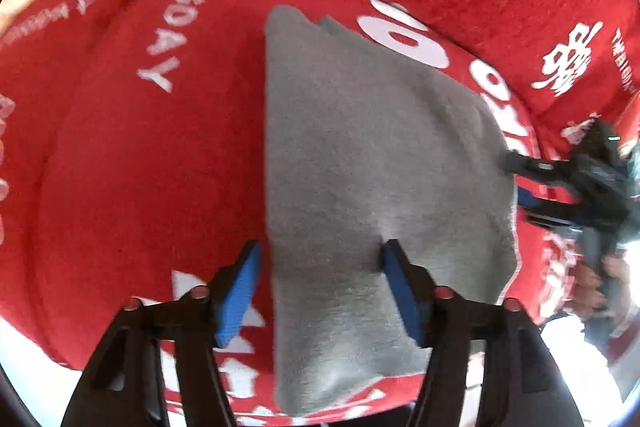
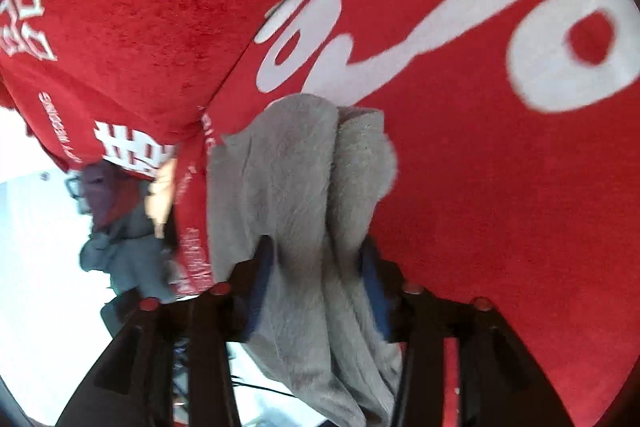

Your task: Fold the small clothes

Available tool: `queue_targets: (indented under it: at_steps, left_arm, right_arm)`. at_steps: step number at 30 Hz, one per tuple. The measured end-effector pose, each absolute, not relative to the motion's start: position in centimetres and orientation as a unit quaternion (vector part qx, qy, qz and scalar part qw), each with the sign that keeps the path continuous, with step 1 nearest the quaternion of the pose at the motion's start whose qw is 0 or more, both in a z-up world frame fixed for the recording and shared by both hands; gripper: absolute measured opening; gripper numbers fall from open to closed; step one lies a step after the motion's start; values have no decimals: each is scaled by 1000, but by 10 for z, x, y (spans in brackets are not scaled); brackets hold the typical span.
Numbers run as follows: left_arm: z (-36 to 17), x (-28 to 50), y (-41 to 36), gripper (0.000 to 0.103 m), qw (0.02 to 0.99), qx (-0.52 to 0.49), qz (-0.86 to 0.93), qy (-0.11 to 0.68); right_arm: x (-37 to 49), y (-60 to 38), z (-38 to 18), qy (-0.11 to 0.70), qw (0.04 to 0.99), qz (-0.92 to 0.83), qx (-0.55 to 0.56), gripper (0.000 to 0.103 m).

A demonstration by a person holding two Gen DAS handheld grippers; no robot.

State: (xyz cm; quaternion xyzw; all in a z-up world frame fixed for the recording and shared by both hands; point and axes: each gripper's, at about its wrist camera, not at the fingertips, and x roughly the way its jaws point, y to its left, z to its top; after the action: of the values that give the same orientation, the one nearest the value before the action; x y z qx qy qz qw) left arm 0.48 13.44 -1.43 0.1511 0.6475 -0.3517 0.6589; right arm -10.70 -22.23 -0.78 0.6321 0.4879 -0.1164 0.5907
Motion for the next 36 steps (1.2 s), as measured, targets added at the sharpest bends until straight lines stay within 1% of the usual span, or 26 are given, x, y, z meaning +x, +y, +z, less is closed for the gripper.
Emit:
queue_targets:
  at_steps: [5, 6, 8, 11, 12, 14, 19, 22, 26, 31, 33, 36]
  left_arm:
    - [-6, 2, 136, 68, 667, 170, -345, 638]
    - [-5, 1, 136, 83, 672, 173, -339, 635]
    - [-3, 1, 136, 102, 684, 179, -328, 626]
    - [-2, 0, 138, 102, 688, 188, -320, 623]
    - [-2, 0, 139, 102, 688, 192, -316, 625]
    - [-3, -1, 138, 102, 683, 205, -305, 631]
    - [5, -6, 141, 102, 690, 223, -305, 618]
    - [7, -6, 143, 102, 693, 218, -305, 616]
    - [7, -7, 146, 102, 692, 207, -308, 619]
    - [3, -10, 146, 102, 681, 217, -305, 629]
    - [4, -12, 147, 102, 677, 217, -303, 634]
    - [7, -14, 147, 102, 673, 220, -301, 639]
  right_arm:
    - [-118, -202, 31, 501, 614, -107, 600, 57]
    - [-118, -194, 34, 505, 613, -101, 599, 57]
    - [-121, -179, 35, 514, 610, -90, 597, 57]
    - [-121, -160, 24, 532, 602, -88, 589, 57]
    - [-119, -155, 19, 541, 597, -95, 585, 54]
    - [-112, -151, 18, 544, 598, -101, 580, 15]
    - [-118, -148, 37, 555, 616, -142, 541, 13]
    - [-127, -143, 28, 578, 604, -161, 525, 10]
    - [-145, -135, 6, 580, 578, -165, 549, 10]
    - [-145, -131, 8, 583, 587, -168, 537, 10]
    - [-144, -130, 13, 585, 583, -168, 538, 10]
    - [-148, -131, 25, 582, 584, -175, 537, 16]
